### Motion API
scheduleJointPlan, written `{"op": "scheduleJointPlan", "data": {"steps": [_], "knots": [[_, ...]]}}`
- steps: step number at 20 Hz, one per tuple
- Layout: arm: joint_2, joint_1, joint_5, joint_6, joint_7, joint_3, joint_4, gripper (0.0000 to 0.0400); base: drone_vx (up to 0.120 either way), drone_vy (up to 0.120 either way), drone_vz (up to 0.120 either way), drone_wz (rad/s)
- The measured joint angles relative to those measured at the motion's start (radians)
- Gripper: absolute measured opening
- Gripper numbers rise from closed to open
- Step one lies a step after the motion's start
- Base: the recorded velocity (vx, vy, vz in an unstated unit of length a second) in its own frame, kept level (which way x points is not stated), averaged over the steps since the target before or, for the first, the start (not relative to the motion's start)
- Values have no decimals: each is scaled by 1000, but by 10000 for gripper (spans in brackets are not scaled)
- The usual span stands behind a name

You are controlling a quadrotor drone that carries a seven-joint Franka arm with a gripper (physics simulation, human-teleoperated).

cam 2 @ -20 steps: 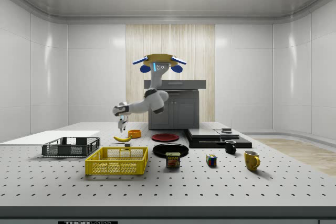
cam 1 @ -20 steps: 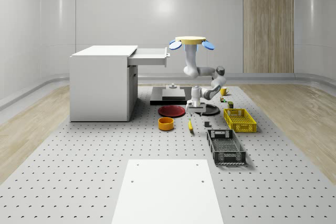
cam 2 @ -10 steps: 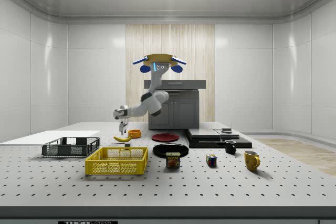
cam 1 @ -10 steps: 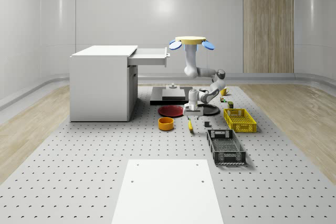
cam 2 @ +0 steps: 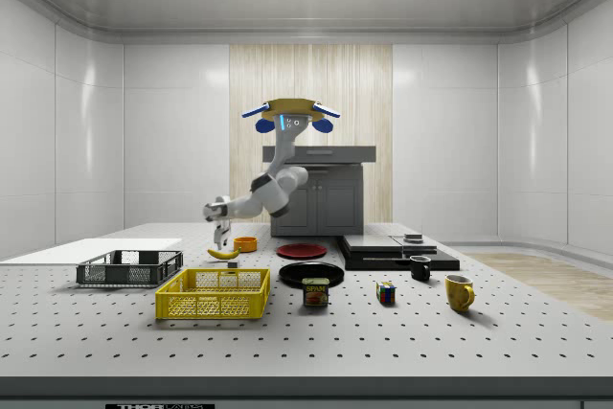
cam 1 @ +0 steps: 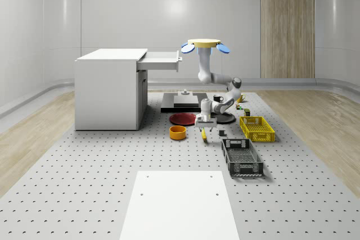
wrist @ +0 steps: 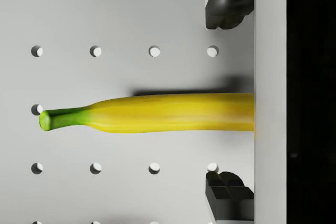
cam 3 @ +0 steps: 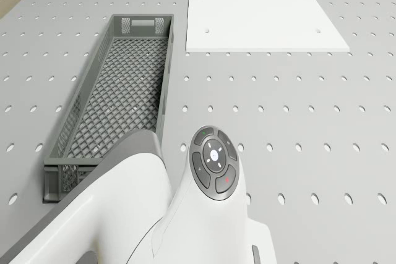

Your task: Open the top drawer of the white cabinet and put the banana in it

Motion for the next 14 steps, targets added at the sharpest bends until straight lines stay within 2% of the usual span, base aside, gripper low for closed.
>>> {"op": "scheduleJointPlan", "data": {"steps": [5,14], "knots": [[26,30,18,-2,-11,10,29,400,0,0,0,0],[62,51,71,22,-6,59,83,400,0,0,0,0]]}}
